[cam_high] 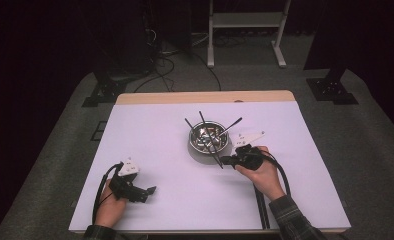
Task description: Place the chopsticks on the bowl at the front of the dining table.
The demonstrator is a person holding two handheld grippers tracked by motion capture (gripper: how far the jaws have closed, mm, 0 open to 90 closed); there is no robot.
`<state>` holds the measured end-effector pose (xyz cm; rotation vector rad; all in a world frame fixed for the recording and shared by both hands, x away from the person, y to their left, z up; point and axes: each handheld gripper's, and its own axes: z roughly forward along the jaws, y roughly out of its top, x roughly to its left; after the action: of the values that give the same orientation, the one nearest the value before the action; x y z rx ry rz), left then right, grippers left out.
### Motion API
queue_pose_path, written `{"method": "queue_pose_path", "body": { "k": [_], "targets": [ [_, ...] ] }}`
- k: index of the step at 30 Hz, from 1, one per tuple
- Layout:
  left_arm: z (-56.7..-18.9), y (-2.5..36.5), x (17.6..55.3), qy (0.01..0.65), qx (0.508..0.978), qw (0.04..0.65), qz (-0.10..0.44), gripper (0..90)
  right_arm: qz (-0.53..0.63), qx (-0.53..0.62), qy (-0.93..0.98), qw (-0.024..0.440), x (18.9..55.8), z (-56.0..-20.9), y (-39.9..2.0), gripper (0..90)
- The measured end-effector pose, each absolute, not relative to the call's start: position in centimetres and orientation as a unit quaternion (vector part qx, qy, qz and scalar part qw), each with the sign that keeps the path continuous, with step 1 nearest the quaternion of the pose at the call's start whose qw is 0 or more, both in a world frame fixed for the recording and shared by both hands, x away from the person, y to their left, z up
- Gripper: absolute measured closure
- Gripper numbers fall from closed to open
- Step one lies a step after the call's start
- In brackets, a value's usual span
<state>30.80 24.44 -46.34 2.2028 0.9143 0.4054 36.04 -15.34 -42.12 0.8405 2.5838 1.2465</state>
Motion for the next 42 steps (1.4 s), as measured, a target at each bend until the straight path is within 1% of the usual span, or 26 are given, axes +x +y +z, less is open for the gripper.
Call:
{"method": "queue_pose_path", "body": {
  "k": [23, 35, 42],
  "targets": [
    [-46.3, 24.4, 30.8, 0.353, 0.852, 0.353, 0.157, 0.0, 0.415, 0.245, 0.874, 0.060, 35.3, -42.4, -11.9, 89.6],
    [-46.3, 24.4, 30.8, 0.354, 0.852, 0.354, 0.157, 0.0, 0.421, 0.249, 0.869, 0.074, 35.5, -41.6, -12.2, 89.6],
    [-46.3, 24.4, 30.8, 0.353, 0.852, 0.354, 0.157, 0.0, 0.429, 0.258, 0.862, 0.083, 36.8, -40.2, -11.6, 89.6]
  ]
}}
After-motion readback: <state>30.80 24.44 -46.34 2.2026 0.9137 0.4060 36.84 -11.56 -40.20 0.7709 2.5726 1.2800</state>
